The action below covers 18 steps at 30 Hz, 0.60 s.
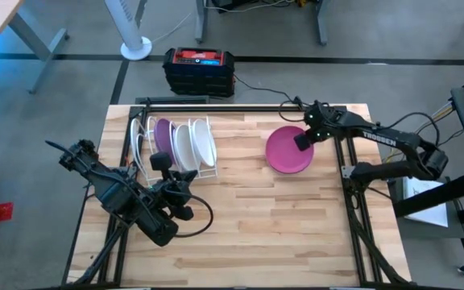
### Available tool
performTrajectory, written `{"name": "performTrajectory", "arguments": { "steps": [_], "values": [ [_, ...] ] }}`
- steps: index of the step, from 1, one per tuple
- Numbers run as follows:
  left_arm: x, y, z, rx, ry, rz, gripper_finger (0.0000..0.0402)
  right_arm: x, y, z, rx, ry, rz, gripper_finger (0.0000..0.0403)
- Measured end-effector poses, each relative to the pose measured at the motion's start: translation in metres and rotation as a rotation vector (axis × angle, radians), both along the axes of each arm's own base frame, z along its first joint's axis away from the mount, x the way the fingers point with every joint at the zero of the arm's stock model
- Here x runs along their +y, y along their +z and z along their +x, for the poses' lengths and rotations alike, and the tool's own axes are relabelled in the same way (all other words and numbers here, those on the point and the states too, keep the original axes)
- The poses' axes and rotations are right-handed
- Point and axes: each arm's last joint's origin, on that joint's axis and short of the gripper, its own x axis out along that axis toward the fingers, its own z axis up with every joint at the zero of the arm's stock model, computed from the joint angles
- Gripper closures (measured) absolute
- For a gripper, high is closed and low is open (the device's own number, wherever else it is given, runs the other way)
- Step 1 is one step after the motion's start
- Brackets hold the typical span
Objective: Sort dishes
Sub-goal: Put the pink plate into the white dish rack
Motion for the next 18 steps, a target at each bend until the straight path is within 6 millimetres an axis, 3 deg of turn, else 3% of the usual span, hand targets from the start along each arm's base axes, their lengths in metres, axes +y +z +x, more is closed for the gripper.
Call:
{"name": "performTrajectory", "arguments": {
  "steps": [18],
  "values": [
    [0.000, 0.000, 0.001, -0.007, 0.000, -0.006, 0.0401, 0.012, 0.036, -0.013, -0.206, 0.015, -0.125, 0.0403]
  ]
}}
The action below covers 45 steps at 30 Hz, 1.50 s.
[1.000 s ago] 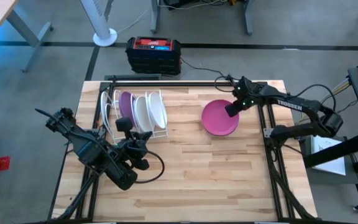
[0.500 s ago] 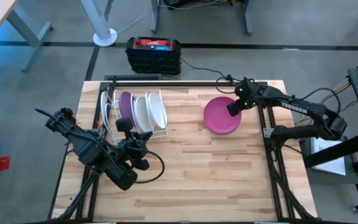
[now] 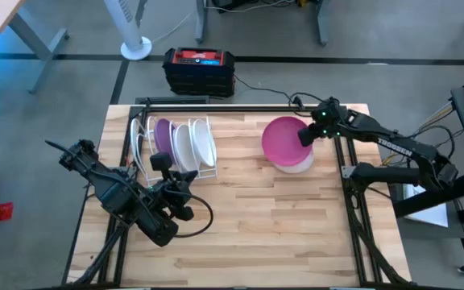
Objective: Sort dishes
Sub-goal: Put the pink plate into the white dish rack
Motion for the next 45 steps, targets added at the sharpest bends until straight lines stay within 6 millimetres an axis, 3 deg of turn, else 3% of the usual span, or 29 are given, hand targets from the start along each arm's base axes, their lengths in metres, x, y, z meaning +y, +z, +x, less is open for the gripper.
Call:
{"name": "performTrajectory", "arguments": {
  "steps": [5, 12, 20, 26, 30, 35, 40, 45],
  "values": [
    [0.000, 0.000, 0.001, -0.012, 0.003, -0.010, 0.0401, 0.008, 0.016, -0.006, -0.101, 0.046, -0.060, 0.0403],
    [-0.007, -0.003, 0.006, 0.001, -0.037, -0.114, 0.0401, 0.031, 0.038, -0.003, -0.334, 0.259, -0.175, 0.0403],
    [-0.035, -0.017, 0.029, 0.048, -0.195, -0.229, 0.0402, 0.065, 0.040, 0.022, -0.535, 0.536, -0.314, 0.0403],
    [-0.076, -0.029, 0.032, 0.043, -0.352, -0.305, 0.0401, 0.098, 0.036, 0.038, -0.599, 0.669, -0.417, 0.0403],
    [-0.094, -0.033, 0.026, -0.127, -0.231, -0.260, 0.0401, 0.121, 0.032, 0.048, -0.597, 0.667, -0.539, 0.0403],
    [-0.093, -0.041, 0.024, -0.434, 0.019, -0.240, 0.0401, 0.142, 0.028, 0.057, -0.529, 0.566, -0.657, 0.0403],
    [-0.089, -0.058, 0.040, -0.435, 0.081, -0.264, 0.0398, 0.158, 0.026, 0.064, -0.528, 0.531, -0.707, 0.0403],
    [-0.083, -0.074, 0.057, -0.362, 0.120, -0.319, 0.0352, 0.174, 0.026, 0.070, -0.559, 0.581, -0.753, 0.0403]
  ]
}}
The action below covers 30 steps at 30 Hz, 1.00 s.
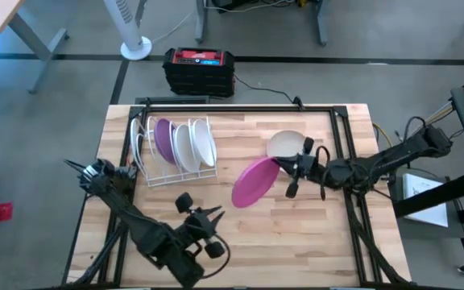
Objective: Sort dishes
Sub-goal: Put the pink plate into the white dish rack
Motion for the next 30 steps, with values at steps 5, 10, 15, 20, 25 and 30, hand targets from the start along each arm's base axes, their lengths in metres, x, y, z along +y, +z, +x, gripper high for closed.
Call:
{"name": "performTrajectory", "arguments": {
  "steps": [5, 10, 15, 20, 25, 30],
  "values": [
    [0.007, -0.006, 0.009, -0.012, 0.049, 0.024, 0.0280, 0.016, 0.002, 0.001, -0.029, -0.003, -0.078, 0.0403],
    [0.010, -0.008, 0.013, -0.019, 0.070, 0.059, 0.0220, 0.027, 0.002, 0.001, -0.013, -0.089, -0.183, 0.0403],
    [0.009, -0.010, 0.013, 0.001, 0.057, 0.030, 0.0190, 0.033, 0.002, 0.004, -0.024, -0.111, -0.233, 0.0403],
    [0.010, -0.010, 0.014, -0.001, 0.060, 0.018, 0.0186, 0.037, 0.004, 0.006, -0.062, -0.105, -0.249, 0.0403],
    [0.015, -0.009, 0.017, -0.006, 0.080, 0.028, 0.0186, 0.043, 0.006, 0.009, -0.114, -0.072, -0.267, 0.0403],
    [0.021, -0.010, 0.021, -0.007, 0.098, 0.034, 0.0186, 0.046, 0.005, 0.013, -0.159, -0.048, -0.282, 0.0403]
  ]
}}
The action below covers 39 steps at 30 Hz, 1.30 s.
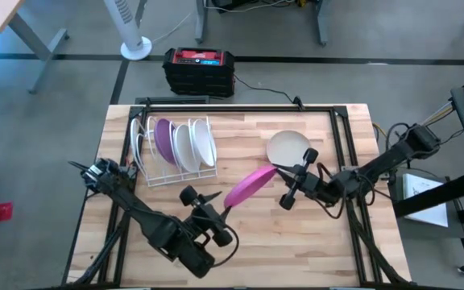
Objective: Sort dishes
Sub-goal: Put the pink plate into the white dish rack
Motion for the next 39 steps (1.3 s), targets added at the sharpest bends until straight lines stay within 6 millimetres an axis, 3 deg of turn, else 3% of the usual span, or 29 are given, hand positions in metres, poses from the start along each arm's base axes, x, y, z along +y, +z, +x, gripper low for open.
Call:
{"name": "performTrajectory", "arguments": {
  "steps": [9, 14, 19, 26, 32, 39],
  "values": [
    [0.001, -0.001, 0.001, 0.008, -0.004, -0.012, 0.0187, 0.009, -0.007, 0.011, -0.110, 0.134, -0.014, 0.0403],
    [0.001, 0.000, 0.002, 0.000, 0.001, -0.005, 0.0207, 0.012, -0.012, 0.015, -0.156, 0.144, 0.006, 0.0403],
    [0.001, 0.000, 0.003, 0.011, -0.008, 0.022, 0.0261, 0.013, -0.016, 0.018, -0.161, 0.164, 0.034, 0.0403],
    [0.002, 0.002, 0.002, -0.002, 0.001, 0.049, 0.0376, 0.014, -0.016, 0.017, -0.164, 0.167, 0.056, 0.0402],
    [0.002, 0.002, 0.002, -0.007, 0.004, 0.058, 0.0377, 0.013, -0.016, 0.017, -0.160, 0.160, 0.058, 0.0395],
    [0.002, 0.002, 0.004, -0.006, 0.008, 0.074, 0.0377, 0.011, -0.018, 0.018, -0.145, 0.091, 0.114, 0.0339]
  ]
}}
